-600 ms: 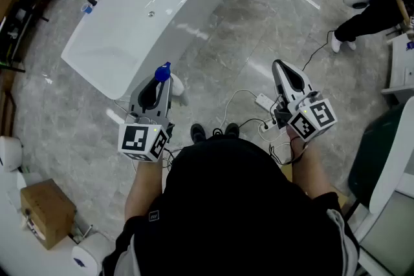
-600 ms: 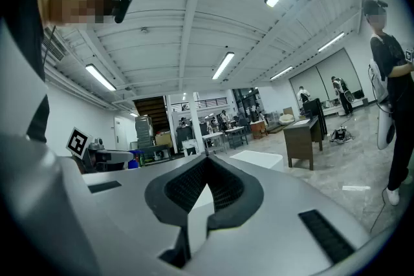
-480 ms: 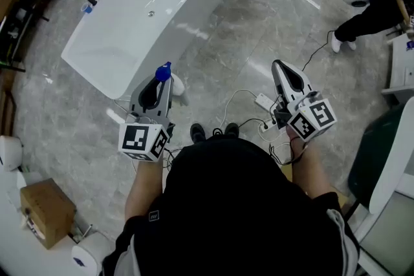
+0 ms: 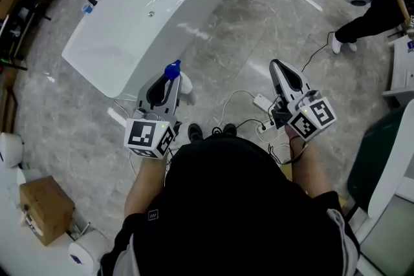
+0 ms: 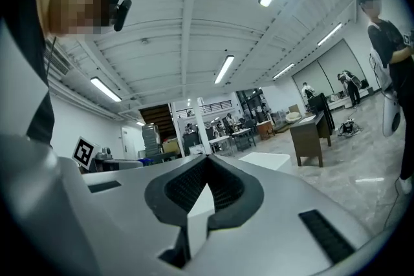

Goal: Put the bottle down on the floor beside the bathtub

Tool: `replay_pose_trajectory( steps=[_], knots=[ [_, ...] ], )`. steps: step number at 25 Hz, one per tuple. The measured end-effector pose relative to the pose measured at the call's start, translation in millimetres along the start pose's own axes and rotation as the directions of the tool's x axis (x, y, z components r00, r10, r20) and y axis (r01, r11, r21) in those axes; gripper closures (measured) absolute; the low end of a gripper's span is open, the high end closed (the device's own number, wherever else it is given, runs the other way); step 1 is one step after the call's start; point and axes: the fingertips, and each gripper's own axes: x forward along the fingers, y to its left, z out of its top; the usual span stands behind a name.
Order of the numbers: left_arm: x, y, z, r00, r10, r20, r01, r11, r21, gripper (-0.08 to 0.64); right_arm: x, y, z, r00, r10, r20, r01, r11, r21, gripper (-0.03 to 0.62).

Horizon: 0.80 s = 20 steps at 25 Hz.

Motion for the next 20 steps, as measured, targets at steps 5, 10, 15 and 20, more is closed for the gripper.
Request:
replay_pose_trajectory(
  steps=[5,10,15,20],
  knots=[
    [6,-20,-1,1.0,-0.003,-0.004,0.003,1.0,0.0,0.479,-20,-16,4,1.0,-0.015,0.012,0.015,1.0,-0.001,0.563],
    [20,-46,-4,1.0,-0.017,0.005,0.017,1.0,-0.02,0.479,-40,-26,1,1.0,-0.003,0.002,0.003,1.0,-0.003,0.563],
    [39,-57,-11,0.999,-0.048,-0.01,0.047,0.998,-0.038,0.479,-42,-44,-3,1.0,-0.018,-0.008,0.018,0.999,0.034,0.563],
    [66,-31,-14,0.999,-0.038,-0.016,0.037,0.998,-0.053,0.479,-18,-66,-2,0.999,-0.034,-0.009,0.034,0.998,0.056,0.563]
  ],
)
